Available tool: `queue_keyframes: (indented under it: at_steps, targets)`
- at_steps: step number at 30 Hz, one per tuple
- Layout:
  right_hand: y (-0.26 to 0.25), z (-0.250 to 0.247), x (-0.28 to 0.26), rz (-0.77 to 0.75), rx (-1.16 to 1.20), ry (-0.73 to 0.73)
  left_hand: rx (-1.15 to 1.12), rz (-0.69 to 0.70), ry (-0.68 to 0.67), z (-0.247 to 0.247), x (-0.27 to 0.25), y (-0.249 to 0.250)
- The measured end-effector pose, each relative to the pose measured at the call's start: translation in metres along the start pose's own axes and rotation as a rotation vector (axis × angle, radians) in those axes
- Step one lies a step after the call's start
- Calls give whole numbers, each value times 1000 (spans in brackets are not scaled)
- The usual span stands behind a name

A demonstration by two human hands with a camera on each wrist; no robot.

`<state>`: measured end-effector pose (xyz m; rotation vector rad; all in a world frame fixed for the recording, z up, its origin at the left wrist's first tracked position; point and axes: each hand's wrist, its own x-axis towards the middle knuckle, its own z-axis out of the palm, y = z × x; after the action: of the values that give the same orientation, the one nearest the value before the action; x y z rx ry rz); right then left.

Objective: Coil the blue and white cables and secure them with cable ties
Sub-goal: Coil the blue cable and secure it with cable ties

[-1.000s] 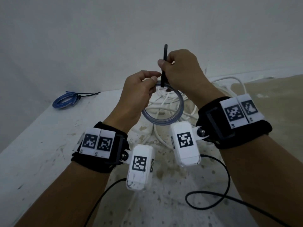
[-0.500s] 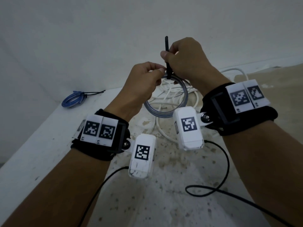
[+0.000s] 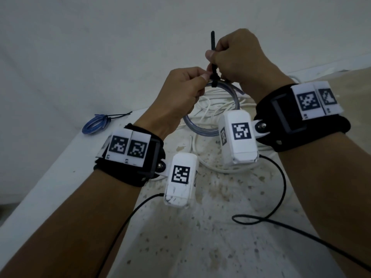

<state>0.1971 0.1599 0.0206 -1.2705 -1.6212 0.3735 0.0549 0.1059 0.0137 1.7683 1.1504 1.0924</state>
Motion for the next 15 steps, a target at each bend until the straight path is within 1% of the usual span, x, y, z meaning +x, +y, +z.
queue_keyframes:
  at_steps: [3, 10, 15]
  targets:
    - [3, 2, 0, 10, -23, 33, 23, 11, -5, 1, -1, 0]
    - [10, 18, -5, 50, -125, 36, 13, -76, 26, 4, -8, -14]
    - [21, 27, -3, 79, -220, 40, 87, -79, 12, 5, -2, -20]
